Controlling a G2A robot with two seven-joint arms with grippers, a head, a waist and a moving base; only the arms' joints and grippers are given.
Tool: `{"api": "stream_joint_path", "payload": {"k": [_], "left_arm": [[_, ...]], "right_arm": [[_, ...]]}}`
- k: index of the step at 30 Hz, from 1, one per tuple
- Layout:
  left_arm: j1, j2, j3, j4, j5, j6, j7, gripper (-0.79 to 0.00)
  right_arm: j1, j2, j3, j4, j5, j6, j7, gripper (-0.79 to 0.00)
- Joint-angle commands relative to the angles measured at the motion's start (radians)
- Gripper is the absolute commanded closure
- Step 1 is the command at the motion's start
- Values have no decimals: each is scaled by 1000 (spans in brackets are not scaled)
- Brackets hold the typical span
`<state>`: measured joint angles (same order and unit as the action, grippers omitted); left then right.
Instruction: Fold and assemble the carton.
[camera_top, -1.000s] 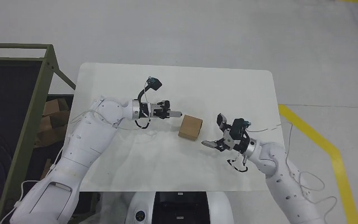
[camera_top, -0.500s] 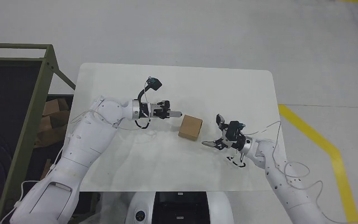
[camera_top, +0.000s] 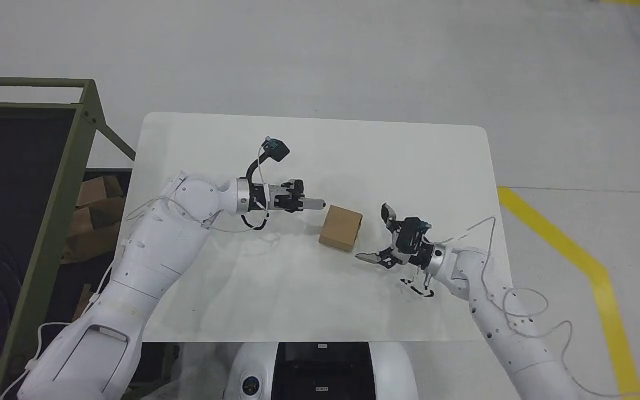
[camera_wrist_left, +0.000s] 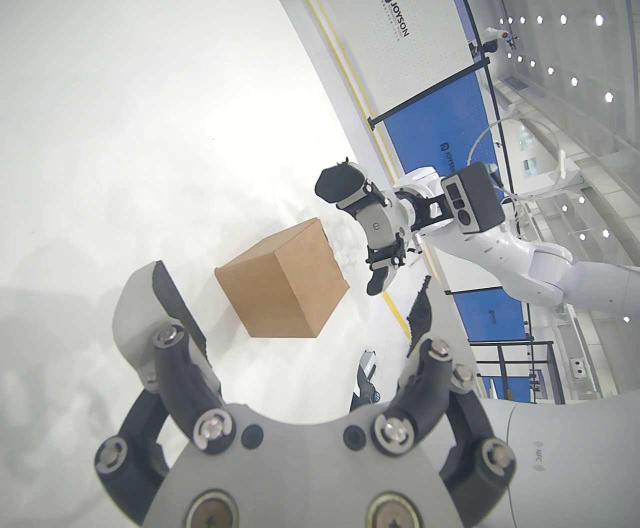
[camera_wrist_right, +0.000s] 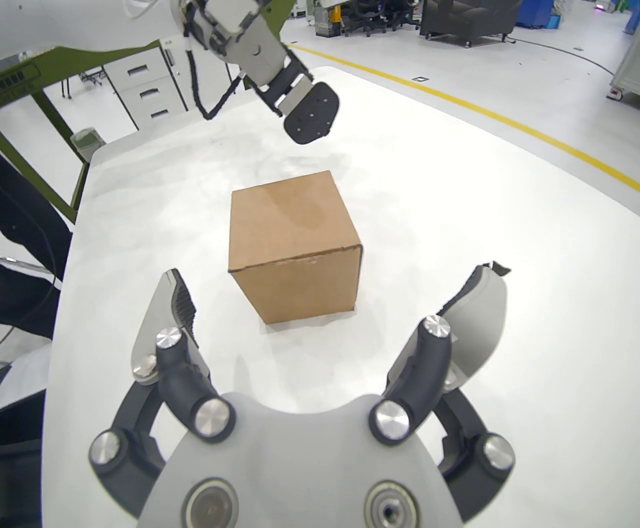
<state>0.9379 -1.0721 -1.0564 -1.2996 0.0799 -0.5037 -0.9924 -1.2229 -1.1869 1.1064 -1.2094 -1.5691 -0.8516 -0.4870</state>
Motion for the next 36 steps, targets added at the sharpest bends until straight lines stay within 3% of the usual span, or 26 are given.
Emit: {"api": "stream_joint_path", "payload": {"k": [1,10,19,36], "left_arm": [[0,0,0,0,0,0,0,-785],[21,2,19,-21,15,-5,-9,-785],[11,-3,52,-6,-2,-17,-38,-785],[-43,-28,137,65,-37,-42,-46,-785]], "right_arm": [[18,3,-18,30,-69,2,-75,-785],[126,-16,-125,182,-164,32,-214,-785],[217,-41,-201,304,-158,15,-276,-785],[292,-87,-302,419,-144,96,-332,-785]]}}
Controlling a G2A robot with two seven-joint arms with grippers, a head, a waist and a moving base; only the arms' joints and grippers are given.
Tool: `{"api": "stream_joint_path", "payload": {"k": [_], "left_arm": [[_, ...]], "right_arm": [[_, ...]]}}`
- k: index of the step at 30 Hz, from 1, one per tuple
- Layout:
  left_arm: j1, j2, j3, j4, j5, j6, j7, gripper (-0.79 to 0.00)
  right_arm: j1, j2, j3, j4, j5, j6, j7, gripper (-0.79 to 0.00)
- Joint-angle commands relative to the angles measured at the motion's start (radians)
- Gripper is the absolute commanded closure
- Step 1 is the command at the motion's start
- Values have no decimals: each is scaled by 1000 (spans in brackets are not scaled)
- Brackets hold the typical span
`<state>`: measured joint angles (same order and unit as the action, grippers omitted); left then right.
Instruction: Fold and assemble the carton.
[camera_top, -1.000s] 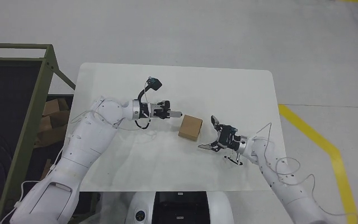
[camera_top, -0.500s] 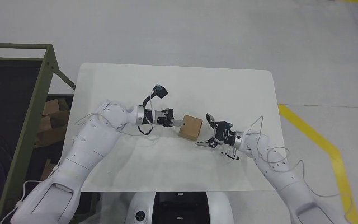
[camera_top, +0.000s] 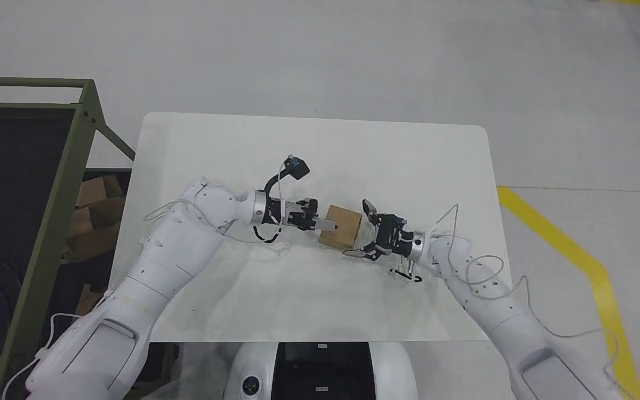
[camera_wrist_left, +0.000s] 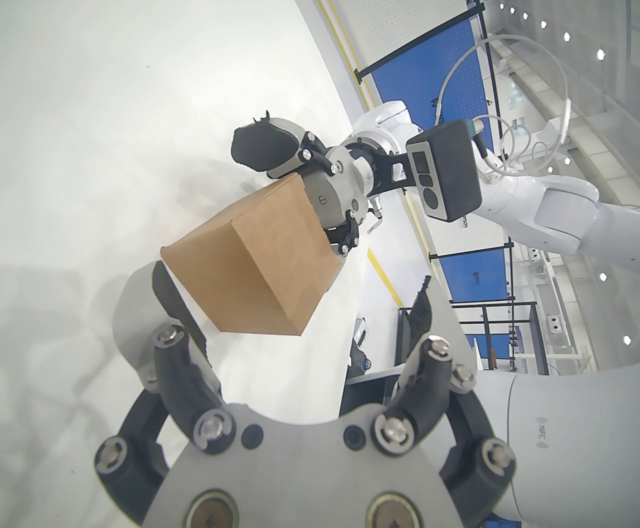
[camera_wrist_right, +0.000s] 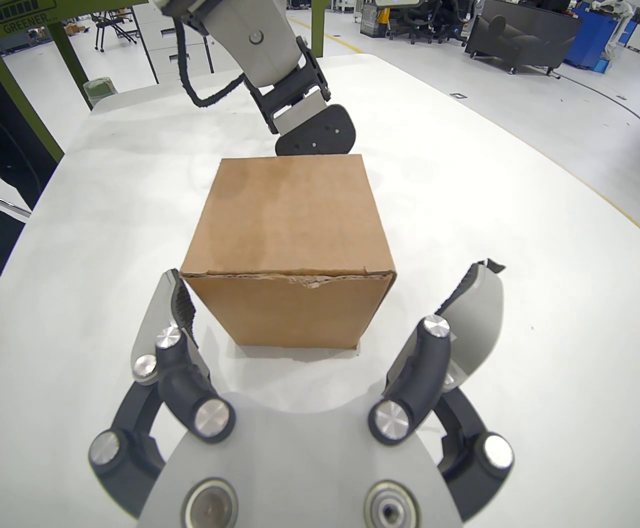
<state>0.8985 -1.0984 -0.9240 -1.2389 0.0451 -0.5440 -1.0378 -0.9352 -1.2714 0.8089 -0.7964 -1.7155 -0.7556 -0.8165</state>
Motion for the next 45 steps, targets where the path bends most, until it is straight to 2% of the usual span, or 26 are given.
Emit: {"api": "stream_joint_path", "payload": {"k": [1,21,45], "left_arm": [[-6,-3,9,7,-3,-4,0,-785],[-34,-16,51,35,-27,-24,-14,-785],[-37,-20,71,32,-19,-26,-1,-785]], "right_arm": [[8,-5,-9,11,4,2,-4,-785],[56,-42,-78,67,15,27,25,-785],[69,-57,-106,88,25,60,3,-785]]}}
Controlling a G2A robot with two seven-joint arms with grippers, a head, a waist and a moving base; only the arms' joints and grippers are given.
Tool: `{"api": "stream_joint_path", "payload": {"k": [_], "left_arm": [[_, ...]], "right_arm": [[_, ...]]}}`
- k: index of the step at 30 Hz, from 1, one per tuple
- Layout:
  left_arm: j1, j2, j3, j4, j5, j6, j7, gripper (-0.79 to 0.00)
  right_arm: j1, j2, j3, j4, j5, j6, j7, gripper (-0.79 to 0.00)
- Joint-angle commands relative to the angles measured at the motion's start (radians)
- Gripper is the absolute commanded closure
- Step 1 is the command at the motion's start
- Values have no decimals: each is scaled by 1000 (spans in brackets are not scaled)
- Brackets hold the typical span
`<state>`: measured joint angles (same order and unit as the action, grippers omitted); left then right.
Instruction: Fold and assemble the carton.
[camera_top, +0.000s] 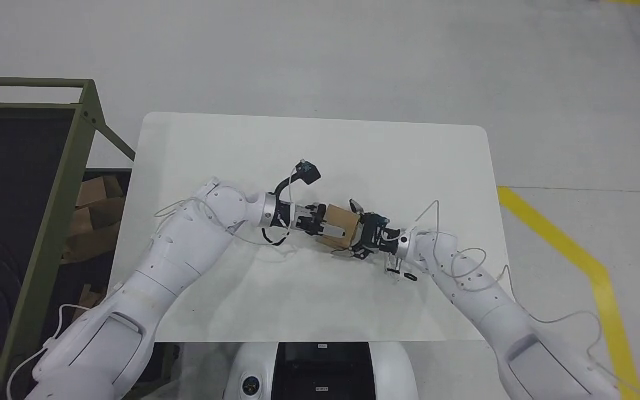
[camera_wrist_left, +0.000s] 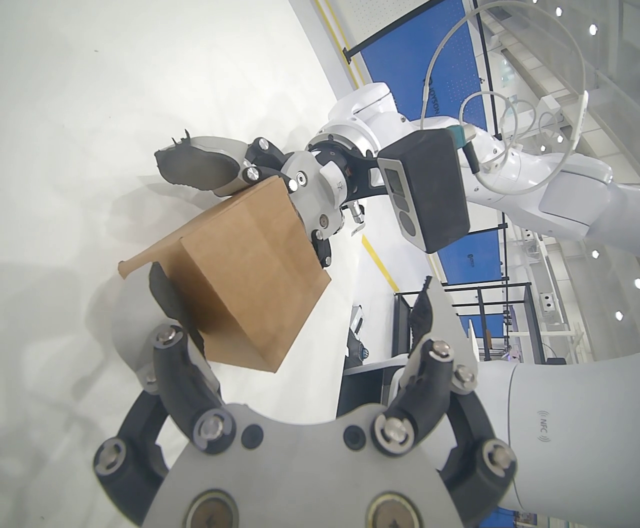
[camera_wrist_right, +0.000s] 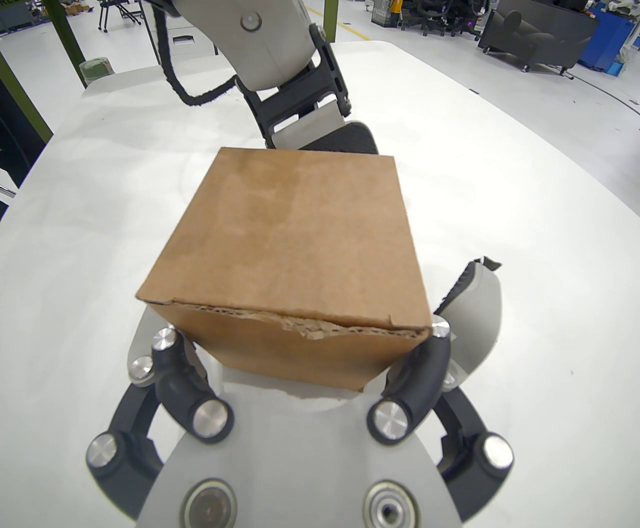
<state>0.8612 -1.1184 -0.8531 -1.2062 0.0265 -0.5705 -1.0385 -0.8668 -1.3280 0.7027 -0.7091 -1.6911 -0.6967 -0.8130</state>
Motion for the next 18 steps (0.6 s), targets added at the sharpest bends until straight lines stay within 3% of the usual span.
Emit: {"api": "stream_joint_path", "payload": {"k": [1,4,7,10,18], "left_arm": [[0,0,1,-1,1,0,0,-785],[-1,0,1,-2,1,1,-1,-785],[-1,0,2,-2,3,-1,0,-785],[-2,0,2,-3,5,1,0,-785],[-2,1,1,-4,5,4,1,-785]], "right_arm": [[0,-1,0,2,2,2,-2,-785],[1,-1,-1,4,5,4,-3,-711],[2,-2,-3,6,6,5,-3,-570],[2,-2,-4,7,6,5,-4,-526],[3,-3,-6,10,9,6,-9,-511]]}}
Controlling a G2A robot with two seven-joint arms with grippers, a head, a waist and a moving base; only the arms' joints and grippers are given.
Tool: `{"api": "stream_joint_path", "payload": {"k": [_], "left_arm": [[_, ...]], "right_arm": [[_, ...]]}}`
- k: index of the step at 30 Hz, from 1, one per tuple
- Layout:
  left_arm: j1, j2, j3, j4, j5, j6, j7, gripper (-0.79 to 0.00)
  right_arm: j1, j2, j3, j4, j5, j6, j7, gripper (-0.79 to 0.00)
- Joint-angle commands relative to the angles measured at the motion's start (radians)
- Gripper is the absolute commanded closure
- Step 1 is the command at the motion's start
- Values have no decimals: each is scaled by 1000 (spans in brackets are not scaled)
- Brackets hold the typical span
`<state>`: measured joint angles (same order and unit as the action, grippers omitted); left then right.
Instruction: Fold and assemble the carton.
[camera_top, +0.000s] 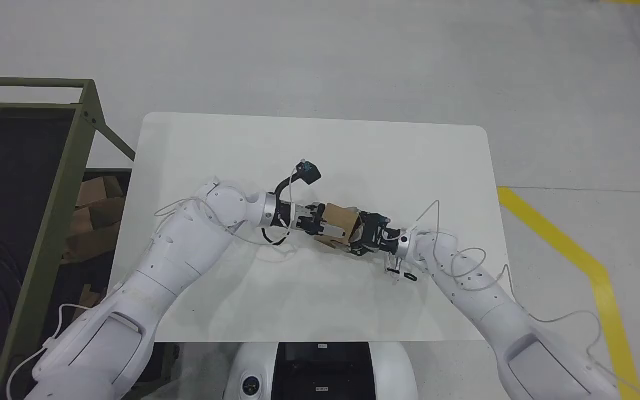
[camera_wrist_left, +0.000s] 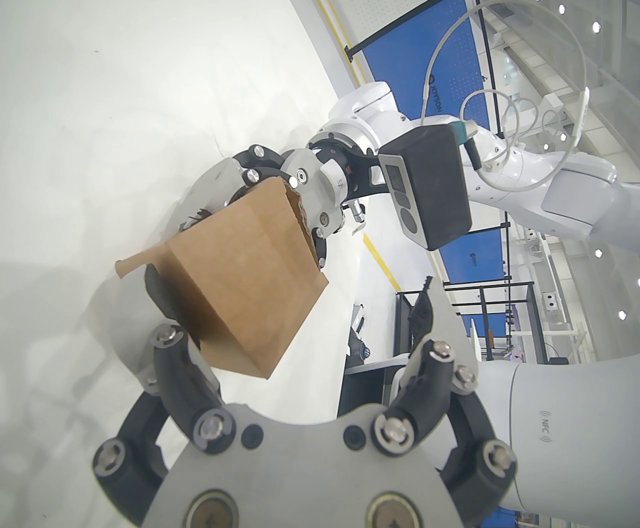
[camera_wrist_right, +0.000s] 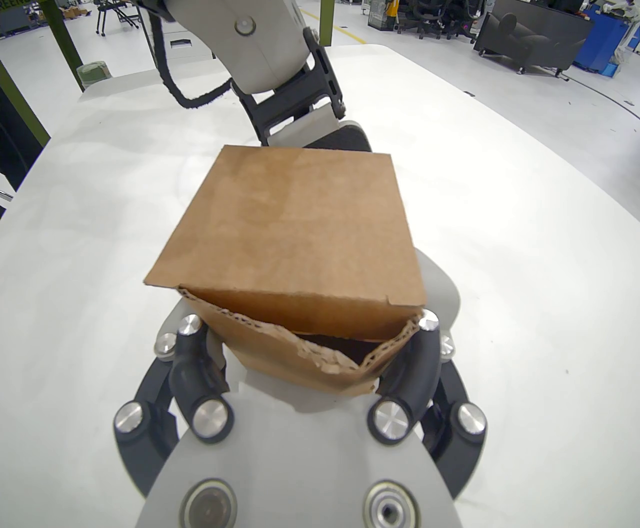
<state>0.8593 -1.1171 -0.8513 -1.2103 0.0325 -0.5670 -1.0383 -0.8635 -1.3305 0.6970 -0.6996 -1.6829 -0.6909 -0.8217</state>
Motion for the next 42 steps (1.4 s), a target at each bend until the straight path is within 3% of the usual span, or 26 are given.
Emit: {"api": "stream_joint_path", "payload": {"k": [1,8,14,17,18,20,31,38,42], "left_arm": [[1,0,-1,0,-1,0,1,-785],[7,8,-29,-2,-2,-12,32,-785],[21,19,-64,-3,-40,-22,24,-785],[24,21,-68,-4,-41,-18,17,-785],[25,21,-67,-5,-40,-16,17,-785],[26,21,-65,-8,-37,-12,19,-785],[21,16,-52,-13,7,6,68,-785],[41,23,-89,-14,27,23,149,-785],[56,29,-114,-18,26,29,173,-785]], "right_arm": [[0,0,-1,1,0,1,0,-505],[3,2,4,7,6,6,-6,-413],[3,5,8,9,7,5,-8,-425],[3,5,8,10,10,-1,-4,-529],[4,5,7,9,10,-2,-1,-677],[5,5,7,9,12,-6,2,-773],[1,1,12,-5,40,13,25,-785],[-10,-5,21,-22,80,32,60,-520],[-17,-4,26,-33,86,46,64,-468]]}}
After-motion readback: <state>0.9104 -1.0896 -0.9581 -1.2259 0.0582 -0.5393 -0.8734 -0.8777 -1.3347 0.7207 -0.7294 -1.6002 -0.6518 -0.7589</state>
